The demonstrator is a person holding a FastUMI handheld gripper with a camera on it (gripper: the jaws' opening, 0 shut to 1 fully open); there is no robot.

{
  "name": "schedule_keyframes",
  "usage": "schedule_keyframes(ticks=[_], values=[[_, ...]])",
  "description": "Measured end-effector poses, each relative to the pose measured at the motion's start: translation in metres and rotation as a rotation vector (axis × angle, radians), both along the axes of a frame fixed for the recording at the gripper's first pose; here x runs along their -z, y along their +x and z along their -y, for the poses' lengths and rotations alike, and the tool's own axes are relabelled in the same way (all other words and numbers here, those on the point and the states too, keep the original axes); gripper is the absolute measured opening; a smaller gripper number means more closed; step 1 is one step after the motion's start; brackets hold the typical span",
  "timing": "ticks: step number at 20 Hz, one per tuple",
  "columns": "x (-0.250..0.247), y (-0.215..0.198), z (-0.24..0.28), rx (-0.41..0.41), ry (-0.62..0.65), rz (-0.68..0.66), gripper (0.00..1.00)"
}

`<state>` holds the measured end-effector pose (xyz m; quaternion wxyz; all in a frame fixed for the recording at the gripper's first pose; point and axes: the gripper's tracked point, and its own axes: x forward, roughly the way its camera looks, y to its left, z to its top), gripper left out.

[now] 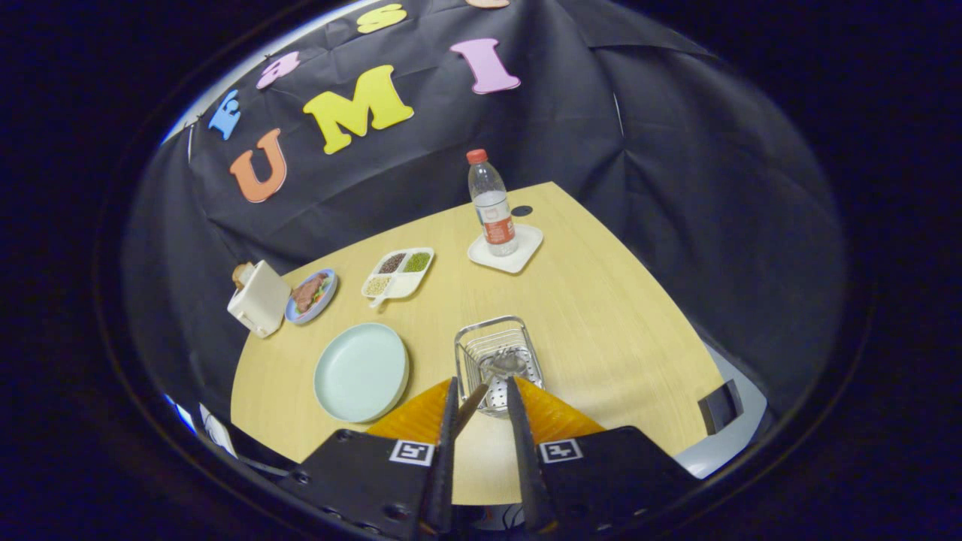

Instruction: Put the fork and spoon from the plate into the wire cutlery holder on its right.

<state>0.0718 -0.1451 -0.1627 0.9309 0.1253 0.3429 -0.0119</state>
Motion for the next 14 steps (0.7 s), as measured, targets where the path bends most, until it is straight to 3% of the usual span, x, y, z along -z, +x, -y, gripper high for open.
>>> schedule_keyframes(ticks=[4, 14], values=[[-0.023, -0.003, -0.009, -0.005, -0.013, 0.089, 0.61], [-0.083, -0.03, -0.039, -0.007, -0.094, 0.338, 0.83]])
